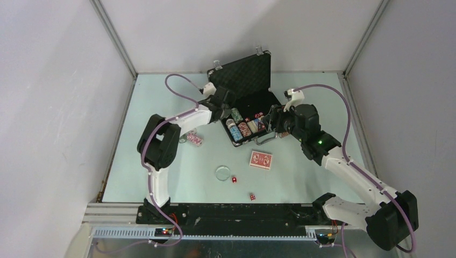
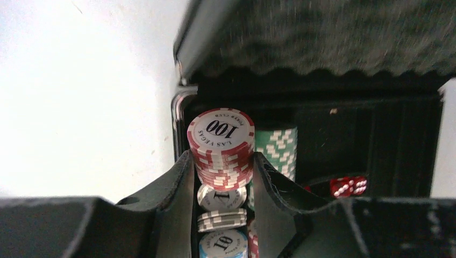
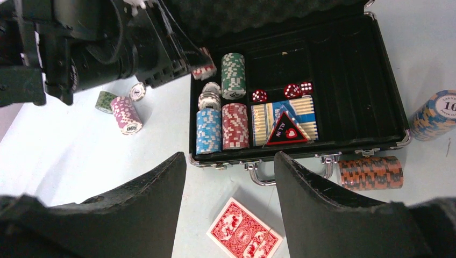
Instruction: Pack up texas hold em set
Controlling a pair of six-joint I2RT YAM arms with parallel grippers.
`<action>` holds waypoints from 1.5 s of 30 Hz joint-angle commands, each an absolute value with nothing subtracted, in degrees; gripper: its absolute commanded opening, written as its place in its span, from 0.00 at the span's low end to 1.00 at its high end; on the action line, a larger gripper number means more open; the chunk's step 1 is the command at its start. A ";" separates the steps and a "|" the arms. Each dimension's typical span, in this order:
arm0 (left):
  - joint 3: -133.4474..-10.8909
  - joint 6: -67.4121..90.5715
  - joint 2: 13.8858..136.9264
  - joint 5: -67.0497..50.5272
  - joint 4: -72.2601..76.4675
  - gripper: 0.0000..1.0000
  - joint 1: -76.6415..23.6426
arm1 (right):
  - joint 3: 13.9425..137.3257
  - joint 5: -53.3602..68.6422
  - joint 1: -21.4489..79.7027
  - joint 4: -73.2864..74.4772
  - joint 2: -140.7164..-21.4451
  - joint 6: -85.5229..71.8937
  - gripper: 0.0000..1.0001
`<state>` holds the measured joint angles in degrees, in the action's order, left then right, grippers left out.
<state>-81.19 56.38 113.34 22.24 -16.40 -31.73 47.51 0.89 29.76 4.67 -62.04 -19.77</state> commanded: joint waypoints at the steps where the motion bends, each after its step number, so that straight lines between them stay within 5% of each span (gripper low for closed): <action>1: -81.52 54.80 115.19 21.30 -19.34 0.00 -34.02 | 47.45 0.98 29.49 3.96 -60.51 -20.27 0.64; 45: -87.36 48.36 114.69 4.86 -26.99 0.04 -29.80 | 47.46 2.36 29.39 3.08 -61.53 -20.67 0.63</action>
<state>-84.53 49.45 114.87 5.58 -25.67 -30.35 47.51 1.80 29.61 5.28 -61.60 -20.18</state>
